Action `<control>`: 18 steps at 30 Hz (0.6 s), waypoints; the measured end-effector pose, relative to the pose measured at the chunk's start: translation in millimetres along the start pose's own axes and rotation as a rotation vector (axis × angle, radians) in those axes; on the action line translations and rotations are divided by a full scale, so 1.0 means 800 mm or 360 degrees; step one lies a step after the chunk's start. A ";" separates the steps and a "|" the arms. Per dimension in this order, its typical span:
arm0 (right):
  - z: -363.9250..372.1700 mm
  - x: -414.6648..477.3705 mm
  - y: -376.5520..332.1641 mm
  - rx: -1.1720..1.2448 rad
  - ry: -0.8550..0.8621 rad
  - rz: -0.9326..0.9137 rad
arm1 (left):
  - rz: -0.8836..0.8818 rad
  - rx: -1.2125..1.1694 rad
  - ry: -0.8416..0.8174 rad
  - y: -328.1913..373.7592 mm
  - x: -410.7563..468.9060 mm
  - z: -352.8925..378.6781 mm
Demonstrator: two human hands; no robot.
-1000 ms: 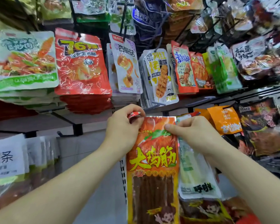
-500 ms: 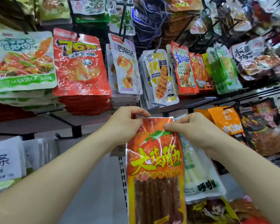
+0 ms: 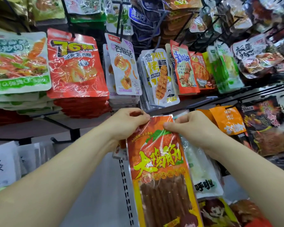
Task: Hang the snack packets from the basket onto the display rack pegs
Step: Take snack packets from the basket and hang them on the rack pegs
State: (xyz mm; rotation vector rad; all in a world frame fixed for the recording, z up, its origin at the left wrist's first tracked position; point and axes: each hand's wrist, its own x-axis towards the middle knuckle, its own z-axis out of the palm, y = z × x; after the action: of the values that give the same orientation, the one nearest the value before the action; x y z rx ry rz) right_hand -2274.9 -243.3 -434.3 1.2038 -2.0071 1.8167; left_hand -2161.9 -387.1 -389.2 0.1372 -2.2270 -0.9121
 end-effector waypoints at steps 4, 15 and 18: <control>0.004 -0.002 0.006 -0.0138 0.0060 -0.0101 | -0.0016 -0.0125 -0.0081 -0.004 -0.007 -0.003; 0.021 0.002 0.012 -0.0464 0.0161 -0.0234 | 0.0011 0.0360 0.0135 -0.017 0.009 0.004; 0.025 -0.001 0.013 -0.0610 0.0184 -0.0293 | 0.0063 0.0551 0.0287 -0.032 0.005 0.009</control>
State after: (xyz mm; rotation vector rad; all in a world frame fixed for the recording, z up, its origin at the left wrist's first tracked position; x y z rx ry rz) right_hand -2273.7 -261.8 -447.4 1.0961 -1.9857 1.3085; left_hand -2174.0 -403.6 -407.0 0.3209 -2.1905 -0.4663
